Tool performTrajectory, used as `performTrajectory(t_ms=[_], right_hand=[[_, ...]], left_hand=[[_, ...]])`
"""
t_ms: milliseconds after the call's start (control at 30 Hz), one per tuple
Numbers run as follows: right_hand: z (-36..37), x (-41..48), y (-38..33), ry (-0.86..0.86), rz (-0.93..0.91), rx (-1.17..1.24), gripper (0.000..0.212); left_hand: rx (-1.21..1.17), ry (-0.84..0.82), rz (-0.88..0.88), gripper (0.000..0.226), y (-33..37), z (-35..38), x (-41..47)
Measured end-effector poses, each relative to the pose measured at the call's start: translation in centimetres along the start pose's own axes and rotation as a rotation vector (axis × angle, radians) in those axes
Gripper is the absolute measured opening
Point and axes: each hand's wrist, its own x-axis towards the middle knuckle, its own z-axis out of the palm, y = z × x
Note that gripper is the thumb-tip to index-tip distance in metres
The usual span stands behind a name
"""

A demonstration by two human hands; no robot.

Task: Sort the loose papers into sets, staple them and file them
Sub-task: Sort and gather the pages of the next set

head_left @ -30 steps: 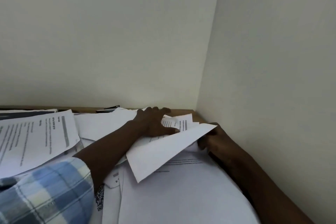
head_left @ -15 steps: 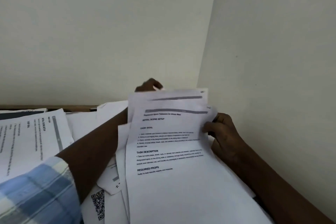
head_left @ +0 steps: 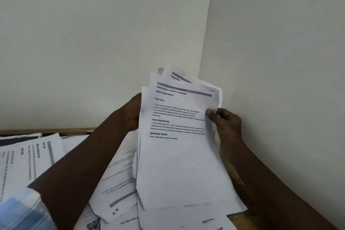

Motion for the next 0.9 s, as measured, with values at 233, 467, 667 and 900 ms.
performTrajectory(t_ms=[233, 467, 667, 900], right_hand=[[0.1, 2.3, 4.2, 0.199, 0.081, 0.017, 0.016], [0.6, 2.5, 5.2, 0.180, -0.143, -0.122, 0.039], [2.5, -0.4, 4.5, -0.041, 0.026, -0.292, 0.054], [4.8, -5.0, 3.8, -0.791, -0.132, -1.258, 0.057]], left_hand=[[-0.052, -0.155, -0.069, 0.075, 0.1, 0.1, -0.6], [0.480, 0.166, -0.054, 0.040, -0.2, 0.6, -1.2], [0.509, 0.474, 0.139, 0.031, 4.3, -2.1, -4.4], [0.344, 0.630, 0.075, 0.056, 3.9, -9.8, -11.4]])
